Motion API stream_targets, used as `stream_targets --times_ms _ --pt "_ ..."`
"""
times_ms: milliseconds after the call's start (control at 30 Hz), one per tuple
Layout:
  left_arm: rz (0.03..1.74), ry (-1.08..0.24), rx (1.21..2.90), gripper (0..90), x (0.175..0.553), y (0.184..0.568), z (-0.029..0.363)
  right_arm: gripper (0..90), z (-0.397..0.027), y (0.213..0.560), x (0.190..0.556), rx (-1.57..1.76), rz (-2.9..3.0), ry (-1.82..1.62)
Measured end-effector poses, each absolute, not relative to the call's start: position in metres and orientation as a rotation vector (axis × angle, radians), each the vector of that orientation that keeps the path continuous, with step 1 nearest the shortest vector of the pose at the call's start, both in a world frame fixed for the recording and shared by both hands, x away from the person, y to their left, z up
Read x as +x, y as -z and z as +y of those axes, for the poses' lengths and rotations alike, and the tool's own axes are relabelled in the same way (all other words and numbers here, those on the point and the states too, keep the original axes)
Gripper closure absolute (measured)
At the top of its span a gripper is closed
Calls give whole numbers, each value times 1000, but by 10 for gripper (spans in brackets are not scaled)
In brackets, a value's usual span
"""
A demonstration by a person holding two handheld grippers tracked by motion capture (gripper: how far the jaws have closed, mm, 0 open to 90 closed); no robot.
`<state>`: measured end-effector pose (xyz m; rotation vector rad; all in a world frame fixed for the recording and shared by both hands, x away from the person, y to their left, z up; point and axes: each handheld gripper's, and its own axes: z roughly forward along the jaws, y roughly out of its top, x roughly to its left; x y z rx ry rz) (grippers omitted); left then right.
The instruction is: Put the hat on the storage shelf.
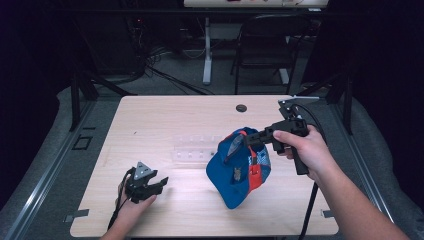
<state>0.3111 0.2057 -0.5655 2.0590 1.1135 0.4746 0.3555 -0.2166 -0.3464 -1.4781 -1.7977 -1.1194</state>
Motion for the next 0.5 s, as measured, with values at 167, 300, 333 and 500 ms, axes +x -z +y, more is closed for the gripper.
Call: stream_targets --times_ms 167,300,333,500 --pt "1109 -479 2059 475 311 566 205 802 -212 342 359 -1473 -1799 1120" --pt "1108 -479 2057 475 311 566 205 802 -210 339 360 -1468 -1800 1129" --pt "1108 -477 2058 475 311 566 205 802 -210 338 361 -1470 -1797 1135" --pt "1077 -466 2036 474 307 562 200 802 -209 334 365 -1463 -1789 1149"
